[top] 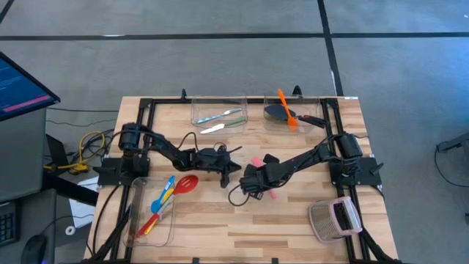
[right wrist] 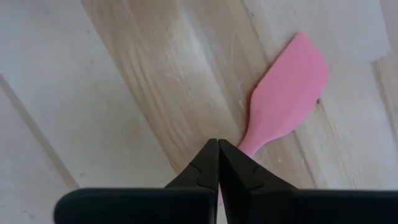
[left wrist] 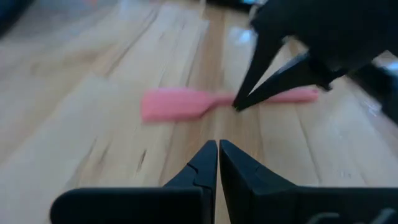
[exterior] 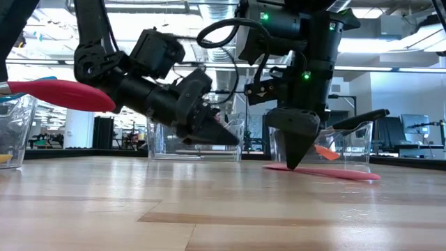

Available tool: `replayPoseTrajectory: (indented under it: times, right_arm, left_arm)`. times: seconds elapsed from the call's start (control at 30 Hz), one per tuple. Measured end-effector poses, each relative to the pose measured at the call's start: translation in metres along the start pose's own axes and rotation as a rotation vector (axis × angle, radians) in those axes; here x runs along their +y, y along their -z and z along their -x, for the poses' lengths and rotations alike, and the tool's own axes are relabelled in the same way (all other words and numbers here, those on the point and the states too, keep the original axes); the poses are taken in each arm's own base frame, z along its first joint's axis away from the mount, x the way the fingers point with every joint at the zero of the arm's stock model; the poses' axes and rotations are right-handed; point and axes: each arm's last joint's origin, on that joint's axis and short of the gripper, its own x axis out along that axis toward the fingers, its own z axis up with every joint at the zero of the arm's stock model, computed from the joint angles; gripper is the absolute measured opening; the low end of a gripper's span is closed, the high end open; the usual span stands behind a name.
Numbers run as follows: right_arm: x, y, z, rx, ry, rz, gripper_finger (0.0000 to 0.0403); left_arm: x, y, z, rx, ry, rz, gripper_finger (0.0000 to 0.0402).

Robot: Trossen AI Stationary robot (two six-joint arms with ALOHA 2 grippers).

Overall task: Pick & Place Kitchen Items
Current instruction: Put the pink spatula into the top right transparent bin

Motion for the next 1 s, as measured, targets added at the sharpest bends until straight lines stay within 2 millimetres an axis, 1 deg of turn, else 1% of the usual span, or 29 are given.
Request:
replayPoseTrajectory:
  times: [0.13,0.23,0.33,0.47,0.63,0.7,0.8,0.87,0.9,1.0]
  right_arm:
    - [0.0,0.001,0.003,-0.016,0.015,0.005,0.0]
    - [-0.005,0.0,0.014,-0.025,0.012,0.002,0.0]
    - [-0.013,0.001,0.027,-0.034,0.007,-0.001,0.0]
    - [-0.028,-0.005,0.046,-0.078,-0.024,0.0,0.0]
    - [-0.046,-0.013,0.055,-0.092,-0.053,0.01,0.0]
    - [-0.051,-0.014,0.053,-0.085,-0.085,0.019,0.0]
    - [-0.055,-0.013,0.04,-0.107,-0.177,0.025,0.0]
    - [-0.06,-0.004,0.029,-0.093,-0.231,0.024,0.0]
    - [-0.061,-0.002,0.025,-0.114,-0.258,0.009,0.0]
    - [-0.073,0.013,0.016,-0.128,-0.268,-0.036,0.0]
  left_arm:
    - [-0.01,-0.013,-0.007,-0.056,-0.016,-0.133,0.0008]
    - [-0.012,-0.019,-0.01,-0.079,-0.029,-0.171,0.0008]
    - [-0.008,-0.019,-0.01,-0.068,-0.042,-0.165,0.0008]
    - [-0.003,-0.015,-0.009,-0.047,-0.06,-0.162,0.0008]
    - [-0.003,-0.013,-0.008,-0.036,-0.052,-0.16,0.0008]
    - [-0.003,-0.013,-0.008,-0.031,-0.04,-0.16,0.0008]
    - [-0.003,-0.013,-0.008,-0.028,-0.023,-0.159,0.0008]
    - [-0.003,-0.012,-0.008,-0.026,-0.022,-0.159,0.0008]
    - [-0.003,-0.012,-0.008,-0.023,-0.022,-0.157,0.0008]
    - [-0.003,-0.01,-0.007,-0.016,-0.022,-0.157,0.0008]
